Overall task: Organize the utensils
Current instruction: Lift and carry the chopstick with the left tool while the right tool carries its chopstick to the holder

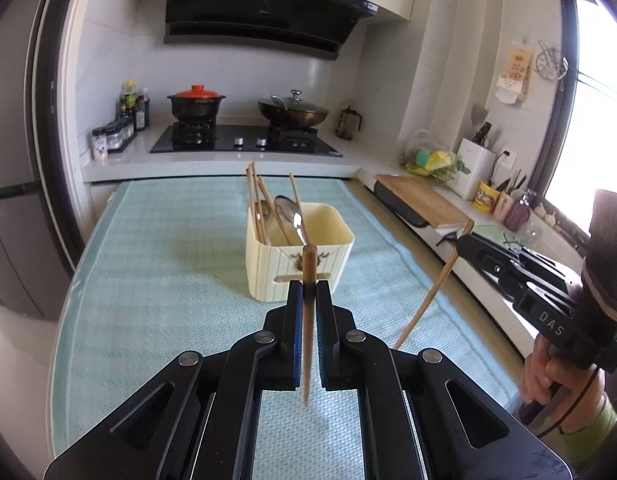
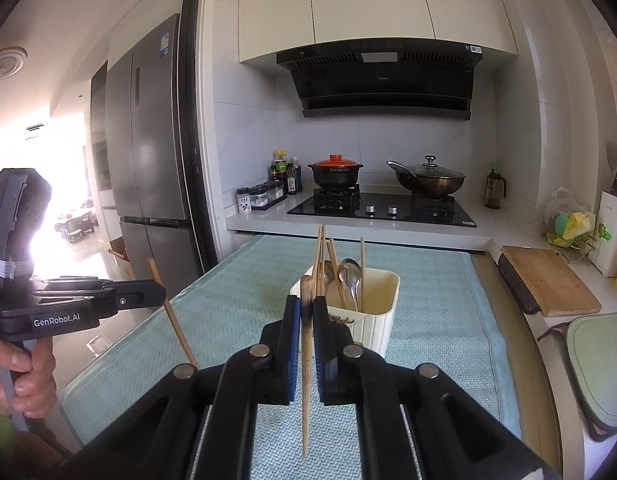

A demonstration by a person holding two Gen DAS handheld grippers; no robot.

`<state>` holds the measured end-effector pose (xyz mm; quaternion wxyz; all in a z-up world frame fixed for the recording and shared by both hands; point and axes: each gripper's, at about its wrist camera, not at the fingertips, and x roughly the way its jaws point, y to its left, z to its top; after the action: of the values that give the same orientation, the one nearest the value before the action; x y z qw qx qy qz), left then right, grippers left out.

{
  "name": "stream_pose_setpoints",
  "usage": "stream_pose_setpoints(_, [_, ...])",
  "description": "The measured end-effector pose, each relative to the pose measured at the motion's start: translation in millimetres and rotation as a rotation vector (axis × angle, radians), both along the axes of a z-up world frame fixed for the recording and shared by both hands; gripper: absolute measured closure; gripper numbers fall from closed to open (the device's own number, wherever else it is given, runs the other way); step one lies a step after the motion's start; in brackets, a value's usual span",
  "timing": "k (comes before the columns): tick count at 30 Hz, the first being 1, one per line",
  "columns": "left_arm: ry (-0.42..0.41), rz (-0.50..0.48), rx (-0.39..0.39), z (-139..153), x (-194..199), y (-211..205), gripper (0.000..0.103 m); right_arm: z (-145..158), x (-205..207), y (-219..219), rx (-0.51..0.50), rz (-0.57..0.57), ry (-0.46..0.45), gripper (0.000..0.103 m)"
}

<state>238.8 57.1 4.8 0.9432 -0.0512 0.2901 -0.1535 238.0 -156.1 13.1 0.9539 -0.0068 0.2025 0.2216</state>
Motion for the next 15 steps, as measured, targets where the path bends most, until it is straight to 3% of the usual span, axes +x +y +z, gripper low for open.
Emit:
stream_pose_setpoints(6, [-0.021, -0.033, -0.02, 26.1, 18.5, -0.2, 0.099, 17.5, 19.1, -4.5, 0.005, 0.0, -0.021, 0.096])
stream_pose_setpoints(15, [-0.139, -0.009, 0.001, 95.9, 76.7, -7.6, 0.099, 85.6, 75.2, -3.5, -0.005, -0.017, -0.137, 0.096])
